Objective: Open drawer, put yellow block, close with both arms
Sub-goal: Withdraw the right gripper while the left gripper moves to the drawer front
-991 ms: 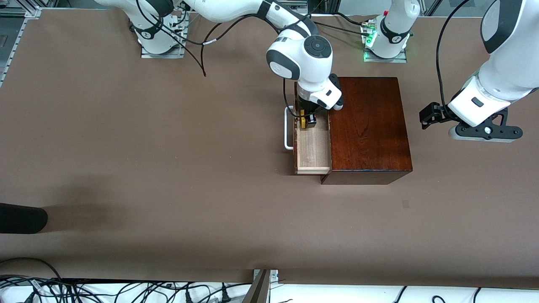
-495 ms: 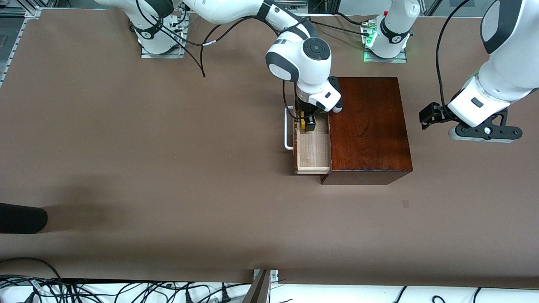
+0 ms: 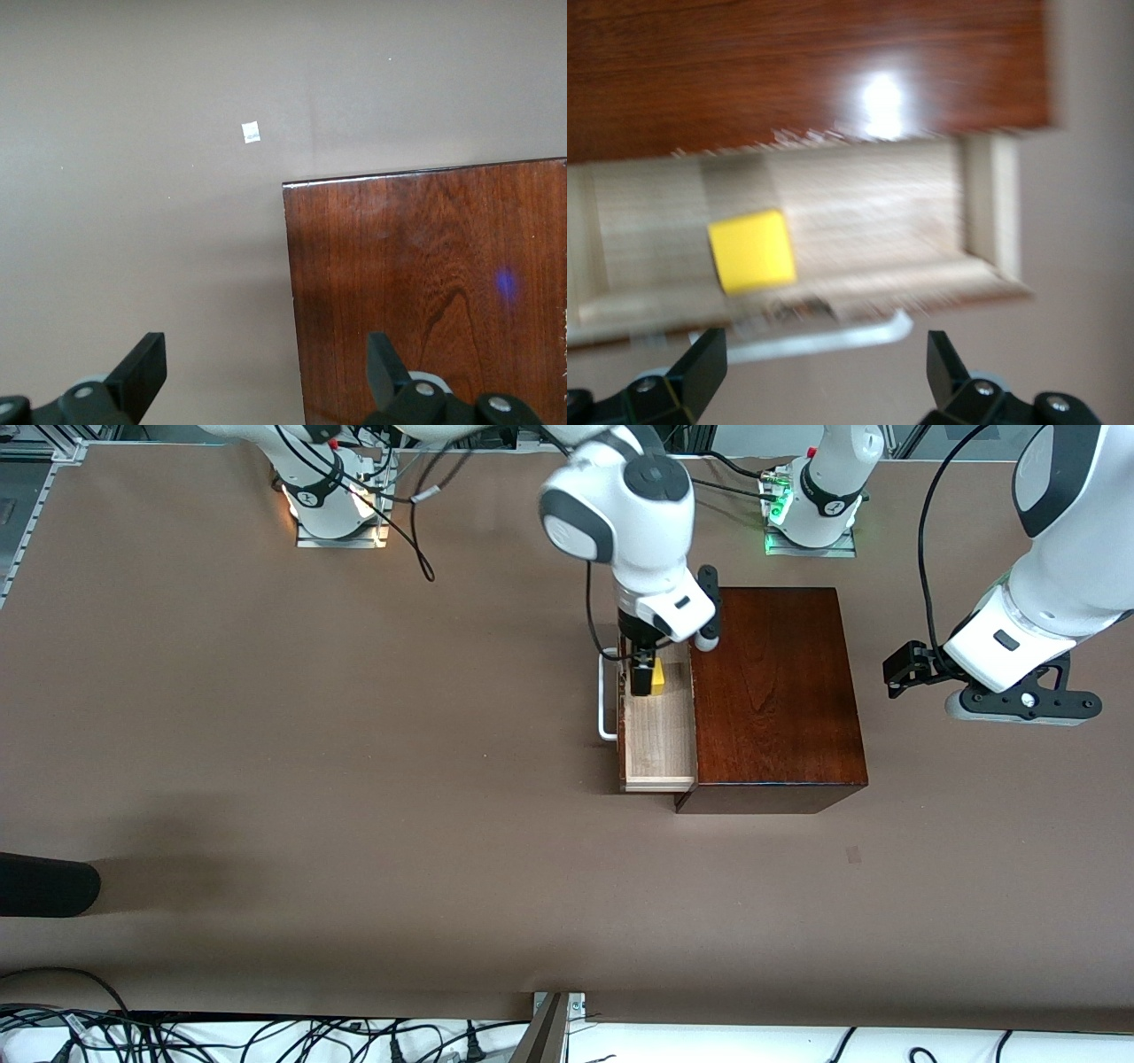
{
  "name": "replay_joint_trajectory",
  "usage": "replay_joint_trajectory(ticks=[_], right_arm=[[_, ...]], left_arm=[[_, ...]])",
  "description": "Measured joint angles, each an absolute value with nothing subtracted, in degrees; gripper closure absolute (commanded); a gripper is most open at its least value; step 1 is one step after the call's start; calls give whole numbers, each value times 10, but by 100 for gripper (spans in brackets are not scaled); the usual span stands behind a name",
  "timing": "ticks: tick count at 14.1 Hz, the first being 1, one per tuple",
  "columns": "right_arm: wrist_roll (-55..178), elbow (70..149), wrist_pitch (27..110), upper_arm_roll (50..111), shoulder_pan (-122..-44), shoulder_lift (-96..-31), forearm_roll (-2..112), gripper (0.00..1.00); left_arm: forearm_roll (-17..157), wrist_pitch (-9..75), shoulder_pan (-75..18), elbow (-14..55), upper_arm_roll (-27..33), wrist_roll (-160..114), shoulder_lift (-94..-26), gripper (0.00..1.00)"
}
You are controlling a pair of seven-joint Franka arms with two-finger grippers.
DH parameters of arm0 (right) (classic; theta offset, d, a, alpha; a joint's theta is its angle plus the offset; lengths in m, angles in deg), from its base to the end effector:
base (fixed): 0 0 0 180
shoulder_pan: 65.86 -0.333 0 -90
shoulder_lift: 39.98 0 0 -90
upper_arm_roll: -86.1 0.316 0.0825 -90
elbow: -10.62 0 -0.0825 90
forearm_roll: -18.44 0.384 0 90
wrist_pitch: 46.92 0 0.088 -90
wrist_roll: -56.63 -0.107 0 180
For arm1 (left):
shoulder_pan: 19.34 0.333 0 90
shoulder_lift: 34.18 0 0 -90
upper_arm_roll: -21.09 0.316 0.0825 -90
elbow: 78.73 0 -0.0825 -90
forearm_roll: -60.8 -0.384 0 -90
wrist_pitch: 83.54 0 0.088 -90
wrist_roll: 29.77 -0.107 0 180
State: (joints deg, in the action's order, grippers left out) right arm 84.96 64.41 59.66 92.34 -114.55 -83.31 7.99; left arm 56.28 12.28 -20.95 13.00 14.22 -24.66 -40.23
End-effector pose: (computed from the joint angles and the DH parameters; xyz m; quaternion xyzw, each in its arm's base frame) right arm 0.4806 0.6050 0.4516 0.7433 0.6616 0.0935 0.0327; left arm 0.5863 -0.0764 0.5590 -0.9987 0.0338 0.0127 0.0346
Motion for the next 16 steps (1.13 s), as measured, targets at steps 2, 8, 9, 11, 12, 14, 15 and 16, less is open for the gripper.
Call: replay_joint_trajectory(ticks=[2, 8, 9, 11, 12, 14, 15, 16], right_arm=[[850, 644, 584, 921, -1105, -793, 82, 0], [850, 647, 523, 917, -974, -704, 100, 0], [849, 656, 507, 914, -951, -685, 121, 0], [849, 713, 504, 909, -895, -634, 172, 0], [848, 757, 509, 906, -865, -602, 190, 0], [826, 856, 514, 882, -826, -529, 211, 0], [806, 902, 514, 865, -820, -494, 214, 0], [784, 942, 514, 848, -819, -463, 215, 0]], left_arm=[[563, 123, -210, 127, 142, -247, -405, 0], [563, 123, -210, 125, 142, -247, -408, 0], [563, 123, -210, 125, 142, -247, -409, 0], [563, 123, -210, 125, 142, -247, -410, 0], [563, 123, -210, 124, 142, -247, -411, 0], [563, 123, -210, 124, 142, -247, -413, 0], [563, 123, -212, 124, 141, -248, -415, 0], [563, 123, -216, 124, 138, -250, -418, 0]])
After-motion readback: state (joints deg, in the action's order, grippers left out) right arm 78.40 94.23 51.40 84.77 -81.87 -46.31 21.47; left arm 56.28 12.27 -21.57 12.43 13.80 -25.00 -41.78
